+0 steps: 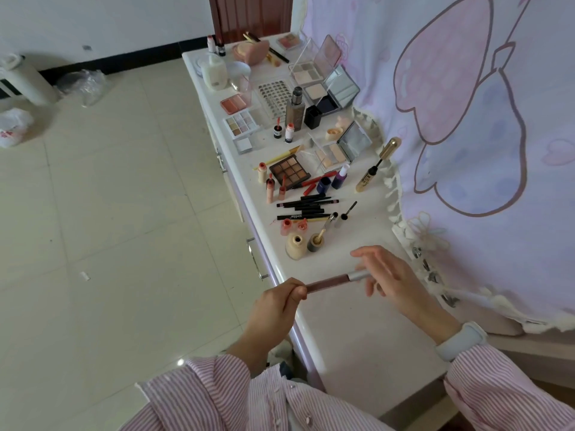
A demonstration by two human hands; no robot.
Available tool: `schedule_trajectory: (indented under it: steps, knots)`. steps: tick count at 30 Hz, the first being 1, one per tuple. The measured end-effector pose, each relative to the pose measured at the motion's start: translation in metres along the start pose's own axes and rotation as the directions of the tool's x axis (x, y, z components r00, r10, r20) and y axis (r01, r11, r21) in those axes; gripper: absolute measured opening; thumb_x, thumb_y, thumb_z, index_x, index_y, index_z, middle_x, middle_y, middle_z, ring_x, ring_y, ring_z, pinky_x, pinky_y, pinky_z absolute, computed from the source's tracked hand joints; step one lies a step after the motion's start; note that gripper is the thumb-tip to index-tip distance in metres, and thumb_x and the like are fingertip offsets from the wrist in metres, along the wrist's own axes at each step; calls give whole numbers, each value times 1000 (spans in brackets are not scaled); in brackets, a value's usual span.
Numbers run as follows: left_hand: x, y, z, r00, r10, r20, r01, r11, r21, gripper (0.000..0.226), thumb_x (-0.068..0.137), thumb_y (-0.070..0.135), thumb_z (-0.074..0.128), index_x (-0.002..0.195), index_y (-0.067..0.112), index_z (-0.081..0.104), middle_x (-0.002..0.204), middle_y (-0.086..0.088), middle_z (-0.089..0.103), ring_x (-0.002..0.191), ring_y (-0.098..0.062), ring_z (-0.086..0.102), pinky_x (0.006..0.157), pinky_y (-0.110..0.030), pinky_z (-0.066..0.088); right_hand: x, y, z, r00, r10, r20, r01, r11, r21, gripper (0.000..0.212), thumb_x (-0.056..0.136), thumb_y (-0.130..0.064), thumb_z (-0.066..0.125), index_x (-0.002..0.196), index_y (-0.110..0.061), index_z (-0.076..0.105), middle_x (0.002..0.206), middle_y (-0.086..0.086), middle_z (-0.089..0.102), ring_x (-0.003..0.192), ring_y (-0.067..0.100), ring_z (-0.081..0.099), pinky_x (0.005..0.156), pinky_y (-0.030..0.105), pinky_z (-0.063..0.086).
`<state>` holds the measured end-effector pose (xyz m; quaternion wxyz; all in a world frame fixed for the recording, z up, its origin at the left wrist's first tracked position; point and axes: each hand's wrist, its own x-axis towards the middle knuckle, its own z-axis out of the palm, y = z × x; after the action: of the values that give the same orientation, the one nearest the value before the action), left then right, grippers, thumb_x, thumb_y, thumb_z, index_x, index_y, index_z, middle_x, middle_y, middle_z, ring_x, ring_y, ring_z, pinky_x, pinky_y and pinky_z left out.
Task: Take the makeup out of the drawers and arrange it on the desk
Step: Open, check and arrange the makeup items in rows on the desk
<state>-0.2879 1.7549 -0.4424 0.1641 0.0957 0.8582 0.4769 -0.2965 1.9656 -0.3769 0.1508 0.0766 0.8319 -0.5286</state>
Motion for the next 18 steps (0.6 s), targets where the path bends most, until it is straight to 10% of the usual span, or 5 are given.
schedule_trajectory:
  steps: [3, 10, 14, 18]
  knots:
    - [0, 5, 0, 999, 31, 15, -32, 999, 25, 37, 92, 51, 27, 84, 24, 51, 57, 11, 42, 48, -6, 36, 51, -19, 31, 3, 0, 5, 995, 0, -101, -8, 997, -75, 23, 95, -19, 46, 79, -22, 63, 45, -2, 49, 41, 7, 40, 49, 19, 35]
    - [-1, 4, -3, 998, -58, -20, 57, 997, -61, 35, 85, 48, 29, 82, 23, 53, 53, 11, 39, 46, -6, 34, 52, -24, 31, 0, -10, -8, 1000, -2, 9, 2, 996, 85, 28, 89, -19, 54, 116, -25, 54, 92, -6, 57, 55, 4, 44, 52, 16, 37]
    - [0, 8, -3, 999, -43, 5, 43, 998, -42, 34, 86, 47, 29, 84, 23, 53, 53, 11, 39, 46, -6, 34, 52, -25, 32, 7, -9, 3, 984, 129, -126, -141, 987, -84, 34, 94, -31, 47, 70, -11, 61, 44, -7, 47, 39, 4, 37, 49, 21, 33]
    - [4, 8, -7, 999, -44, 24, 45, 998, -49, 27, 92, 39, 34, 83, 23, 54, 53, 10, 38, 47, -7, 32, 53, -27, 31, 8, -12, -1, 988, 7, -156, -7, 1000, -1, 18, 91, -9, 51, 86, -21, 62, 47, -11, 40, 44, 4, 33, 45, 14, 29]
